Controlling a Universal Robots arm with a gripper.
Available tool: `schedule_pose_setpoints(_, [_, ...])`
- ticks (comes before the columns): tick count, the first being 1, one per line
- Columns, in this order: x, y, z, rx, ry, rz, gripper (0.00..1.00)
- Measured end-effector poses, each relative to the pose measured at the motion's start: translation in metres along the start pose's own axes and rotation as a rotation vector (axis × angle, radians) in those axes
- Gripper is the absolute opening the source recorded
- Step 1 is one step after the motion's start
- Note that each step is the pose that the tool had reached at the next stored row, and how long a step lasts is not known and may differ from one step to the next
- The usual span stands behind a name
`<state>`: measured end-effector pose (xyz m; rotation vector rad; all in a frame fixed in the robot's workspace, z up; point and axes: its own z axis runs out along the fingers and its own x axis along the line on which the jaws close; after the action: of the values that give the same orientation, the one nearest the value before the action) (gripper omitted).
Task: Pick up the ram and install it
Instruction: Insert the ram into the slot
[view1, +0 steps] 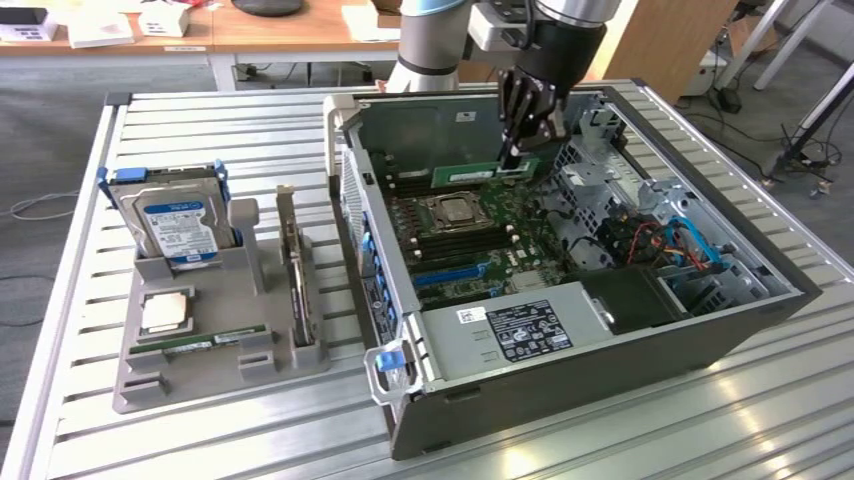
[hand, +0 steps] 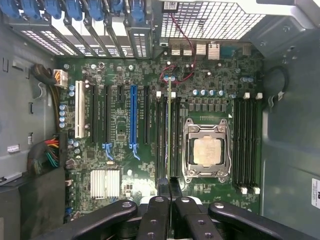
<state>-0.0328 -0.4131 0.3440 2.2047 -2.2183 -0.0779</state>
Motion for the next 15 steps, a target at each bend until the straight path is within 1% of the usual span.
schedule_pose_setpoints(7, [0.0,-0.0004,0.0003,-0.0001,0.0001,0.0,0.12])
schedule_pose_setpoints(8, [0.0,-0.0048,0.0004,-0.0004,0.0002,0.0,0.12])
schedule_pose_setpoints(10, [0.0,-0.0081,0.0011,-0.0004,0.0,0.005,0.12])
schedule_pose_setpoints(15, [0.0,-0.0083,0.0021,-0.0001,-0.0005,0.007,0.12])
